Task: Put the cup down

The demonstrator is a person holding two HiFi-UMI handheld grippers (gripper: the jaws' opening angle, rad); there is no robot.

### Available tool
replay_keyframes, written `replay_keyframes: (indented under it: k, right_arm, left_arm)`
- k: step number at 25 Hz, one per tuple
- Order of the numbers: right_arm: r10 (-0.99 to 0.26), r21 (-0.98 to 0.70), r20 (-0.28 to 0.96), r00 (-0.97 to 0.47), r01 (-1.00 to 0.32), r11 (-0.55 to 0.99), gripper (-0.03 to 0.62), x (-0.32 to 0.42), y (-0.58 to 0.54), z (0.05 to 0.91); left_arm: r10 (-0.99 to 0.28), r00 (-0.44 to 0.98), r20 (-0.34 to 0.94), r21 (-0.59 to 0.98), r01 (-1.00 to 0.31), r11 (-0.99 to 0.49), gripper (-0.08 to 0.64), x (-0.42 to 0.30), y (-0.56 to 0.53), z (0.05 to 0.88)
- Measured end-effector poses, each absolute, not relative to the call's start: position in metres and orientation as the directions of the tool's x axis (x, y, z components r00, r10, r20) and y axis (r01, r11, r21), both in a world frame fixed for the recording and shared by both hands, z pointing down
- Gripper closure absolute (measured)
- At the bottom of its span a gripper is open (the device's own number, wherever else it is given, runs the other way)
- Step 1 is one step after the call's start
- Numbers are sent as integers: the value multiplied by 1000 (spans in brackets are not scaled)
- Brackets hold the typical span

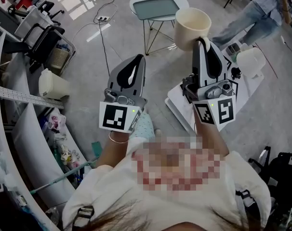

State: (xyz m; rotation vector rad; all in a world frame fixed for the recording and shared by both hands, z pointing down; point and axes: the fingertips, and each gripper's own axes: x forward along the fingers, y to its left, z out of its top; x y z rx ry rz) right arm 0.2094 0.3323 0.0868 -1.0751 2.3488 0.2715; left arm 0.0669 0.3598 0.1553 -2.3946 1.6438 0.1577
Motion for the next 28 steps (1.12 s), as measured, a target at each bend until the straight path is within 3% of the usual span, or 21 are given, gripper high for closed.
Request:
replay_keyframes:
  k: [12, 28]
  right_arm:
    - [-649, -9, -536, -540, -765, 643, 535, 175, 265, 96]
    - [-690, -20, -544, -477, -815, 579, 535, 78, 97, 94]
  left_arm:
    - [-905, 364, -220, -112, -931, -348, 546, 33, 292, 163]
    - [-882, 414, -224, -151, -909, -389, 546, -69, 116, 154]
